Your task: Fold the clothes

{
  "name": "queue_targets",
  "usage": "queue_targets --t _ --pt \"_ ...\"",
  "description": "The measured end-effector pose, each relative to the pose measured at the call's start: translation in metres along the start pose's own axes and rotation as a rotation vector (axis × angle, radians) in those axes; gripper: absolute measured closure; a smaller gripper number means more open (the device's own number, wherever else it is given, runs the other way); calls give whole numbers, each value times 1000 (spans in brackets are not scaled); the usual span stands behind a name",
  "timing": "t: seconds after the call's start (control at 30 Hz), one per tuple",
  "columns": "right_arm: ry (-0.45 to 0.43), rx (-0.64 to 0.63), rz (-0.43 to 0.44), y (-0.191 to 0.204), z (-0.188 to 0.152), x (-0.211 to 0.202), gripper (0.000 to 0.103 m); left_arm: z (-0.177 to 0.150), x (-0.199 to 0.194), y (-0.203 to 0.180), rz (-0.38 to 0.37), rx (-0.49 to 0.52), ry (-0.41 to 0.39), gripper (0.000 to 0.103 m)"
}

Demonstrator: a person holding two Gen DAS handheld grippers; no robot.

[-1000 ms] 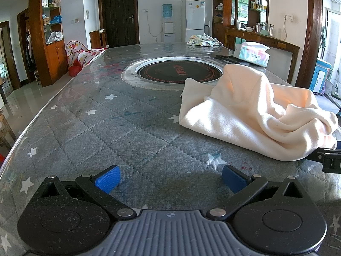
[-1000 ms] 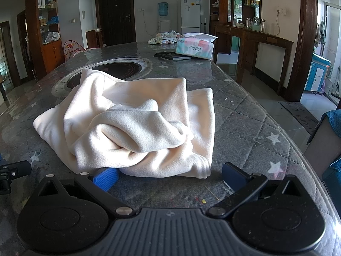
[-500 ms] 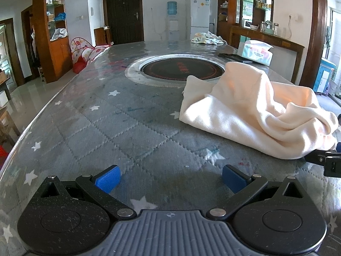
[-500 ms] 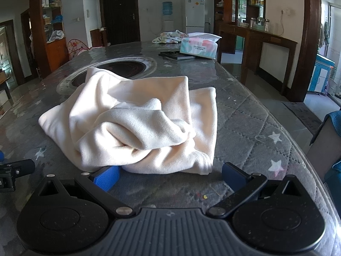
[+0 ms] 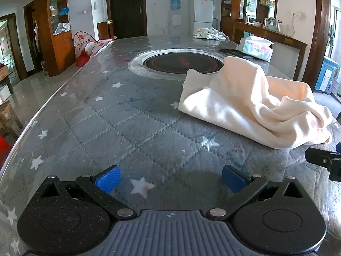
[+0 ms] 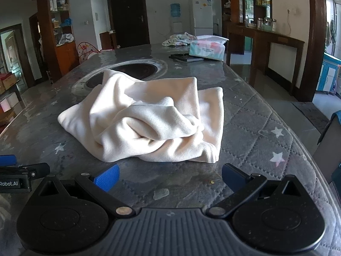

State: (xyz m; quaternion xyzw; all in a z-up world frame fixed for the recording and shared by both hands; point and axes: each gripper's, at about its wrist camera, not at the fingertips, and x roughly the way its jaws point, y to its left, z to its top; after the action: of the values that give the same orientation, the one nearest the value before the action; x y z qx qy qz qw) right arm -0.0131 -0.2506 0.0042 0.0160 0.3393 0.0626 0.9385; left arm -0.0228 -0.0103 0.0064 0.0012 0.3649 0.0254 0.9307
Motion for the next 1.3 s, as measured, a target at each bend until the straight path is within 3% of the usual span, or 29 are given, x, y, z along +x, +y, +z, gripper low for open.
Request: queue_targets --t 0.67,1.3 --pt "-80 -7 39 6 -5 -26 0 -4 -27 -3 -22 -23 -34 0" --pt "-100 -47 44 13 -5 -38 0 -5 -36 -6 15 -5 -35 0"
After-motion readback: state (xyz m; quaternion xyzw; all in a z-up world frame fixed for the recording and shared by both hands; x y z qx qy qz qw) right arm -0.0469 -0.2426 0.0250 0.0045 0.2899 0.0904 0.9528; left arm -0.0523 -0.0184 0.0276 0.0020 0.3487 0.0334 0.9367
